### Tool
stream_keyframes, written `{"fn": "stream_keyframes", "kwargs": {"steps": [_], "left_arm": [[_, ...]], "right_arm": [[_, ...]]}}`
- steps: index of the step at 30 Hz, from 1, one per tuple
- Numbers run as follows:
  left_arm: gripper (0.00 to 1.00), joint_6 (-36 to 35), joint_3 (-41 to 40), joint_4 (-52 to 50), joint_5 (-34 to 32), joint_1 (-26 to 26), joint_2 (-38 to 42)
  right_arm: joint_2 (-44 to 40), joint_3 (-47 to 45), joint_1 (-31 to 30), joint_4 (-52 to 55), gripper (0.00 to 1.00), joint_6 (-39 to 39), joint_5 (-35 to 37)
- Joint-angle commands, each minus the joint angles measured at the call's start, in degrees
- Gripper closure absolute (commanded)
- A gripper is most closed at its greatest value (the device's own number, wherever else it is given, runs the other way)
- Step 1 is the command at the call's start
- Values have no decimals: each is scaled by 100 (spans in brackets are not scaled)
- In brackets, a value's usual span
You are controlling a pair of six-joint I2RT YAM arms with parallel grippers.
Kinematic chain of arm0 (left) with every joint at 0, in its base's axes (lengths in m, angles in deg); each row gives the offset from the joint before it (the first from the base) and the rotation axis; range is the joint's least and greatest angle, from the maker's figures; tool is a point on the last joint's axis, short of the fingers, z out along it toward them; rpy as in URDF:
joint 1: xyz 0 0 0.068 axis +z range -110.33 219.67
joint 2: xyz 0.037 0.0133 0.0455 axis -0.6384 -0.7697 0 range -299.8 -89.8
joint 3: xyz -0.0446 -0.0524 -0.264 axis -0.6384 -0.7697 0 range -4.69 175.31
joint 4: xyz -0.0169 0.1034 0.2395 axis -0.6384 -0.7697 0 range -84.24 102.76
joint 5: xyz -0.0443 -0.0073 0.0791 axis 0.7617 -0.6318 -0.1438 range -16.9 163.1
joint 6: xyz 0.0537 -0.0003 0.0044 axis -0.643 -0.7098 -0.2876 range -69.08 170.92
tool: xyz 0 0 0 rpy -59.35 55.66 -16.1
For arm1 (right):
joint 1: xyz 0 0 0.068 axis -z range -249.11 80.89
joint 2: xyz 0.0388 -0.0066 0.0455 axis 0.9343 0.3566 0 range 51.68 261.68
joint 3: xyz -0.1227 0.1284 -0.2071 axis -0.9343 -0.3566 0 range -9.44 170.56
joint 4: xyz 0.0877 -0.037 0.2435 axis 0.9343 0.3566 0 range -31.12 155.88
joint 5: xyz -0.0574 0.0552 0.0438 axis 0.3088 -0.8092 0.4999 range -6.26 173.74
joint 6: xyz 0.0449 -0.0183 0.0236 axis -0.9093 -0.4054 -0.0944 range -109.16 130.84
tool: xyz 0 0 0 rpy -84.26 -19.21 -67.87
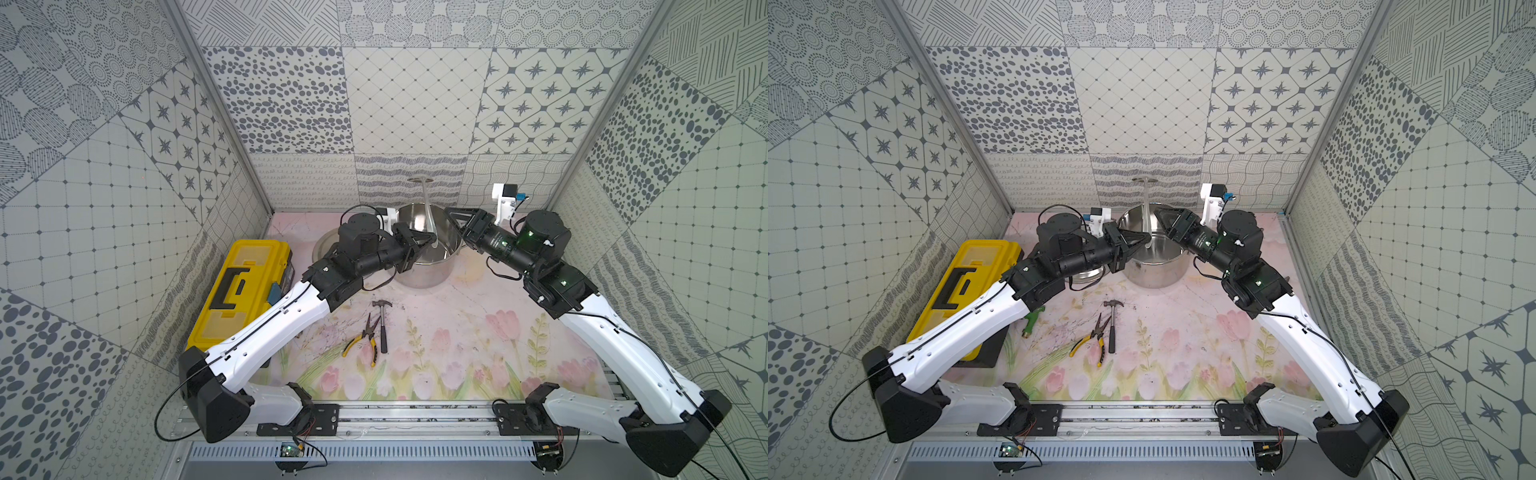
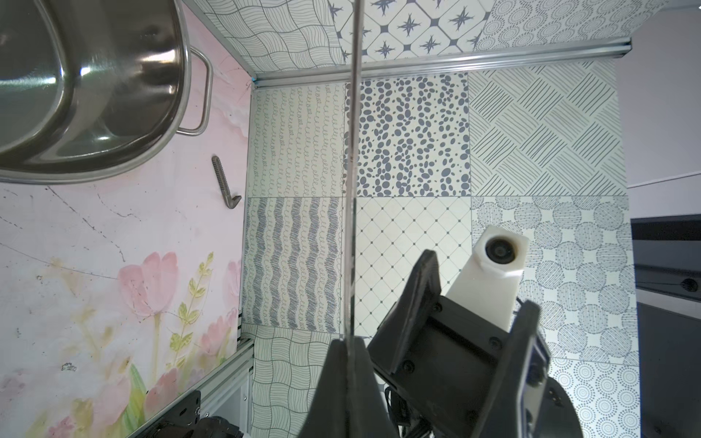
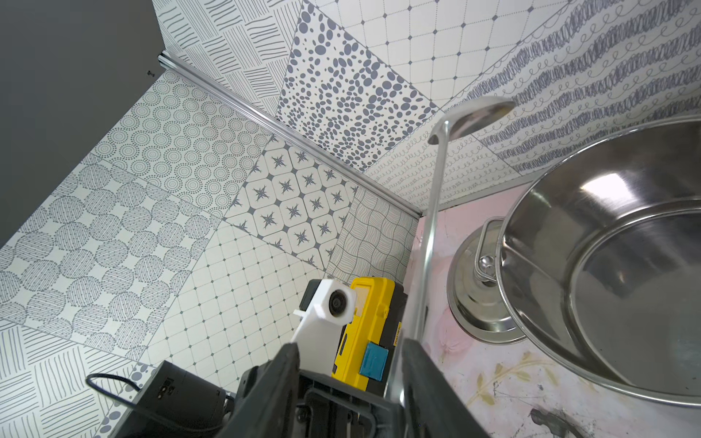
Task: Stir the soup with a spoon
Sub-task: Pick up the spoon from the center of the board.
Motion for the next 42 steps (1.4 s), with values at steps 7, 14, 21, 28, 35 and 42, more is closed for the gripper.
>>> {"fn": "stream_keyframes", "kwargs": {"steps": [7,14,21,28,35,42], "left_arm": [[100,81,3,1051,968,217,86],[100,142,-192,1118,1071,226,148],[100,247,-250,1285,1165,308,96],[100,264,-102,1308,1288,308,15],[100,341,-333,1380,1332,310,63],[38,311,-313,917,1016,319,147]], "right_arm": [[603,326,-9,-143,53,-329,-187],[758,366,-10,-478,58,-551,-376],[756,329,-12,-344,66,-697,-674],[715,173,-18,-361,70,-825,-744],[780,278,-16,-445,90,-861,-784],[836,251,105,-448,100,-1471,-981]]}}
